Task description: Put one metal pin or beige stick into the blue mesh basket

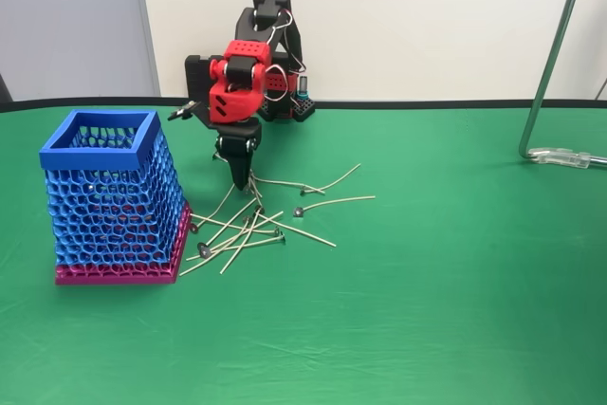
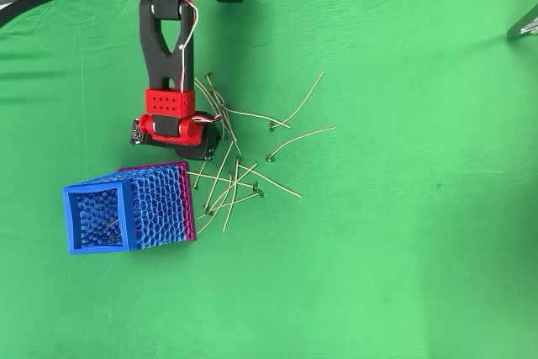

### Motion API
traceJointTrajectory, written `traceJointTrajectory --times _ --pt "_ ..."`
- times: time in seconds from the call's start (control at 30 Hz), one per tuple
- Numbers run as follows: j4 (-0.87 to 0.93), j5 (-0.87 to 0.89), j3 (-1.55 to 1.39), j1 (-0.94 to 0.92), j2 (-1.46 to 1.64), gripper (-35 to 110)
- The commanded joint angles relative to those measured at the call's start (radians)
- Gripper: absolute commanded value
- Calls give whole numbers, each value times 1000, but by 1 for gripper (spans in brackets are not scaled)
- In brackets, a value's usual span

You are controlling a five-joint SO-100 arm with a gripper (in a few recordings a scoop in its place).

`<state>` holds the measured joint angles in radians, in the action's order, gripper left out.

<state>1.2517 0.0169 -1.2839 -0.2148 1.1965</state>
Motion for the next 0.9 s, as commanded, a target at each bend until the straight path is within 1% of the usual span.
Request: traceJointTrajectory --times 0.0,0.3,0.57,0.87 --pt "8 -14 -2 -14 98 1" --pt "67 -34 -23 -21 262 1" --pt "67 -69 -117 -35 526 1" --pt "81 -138 -57 -152 713 1"
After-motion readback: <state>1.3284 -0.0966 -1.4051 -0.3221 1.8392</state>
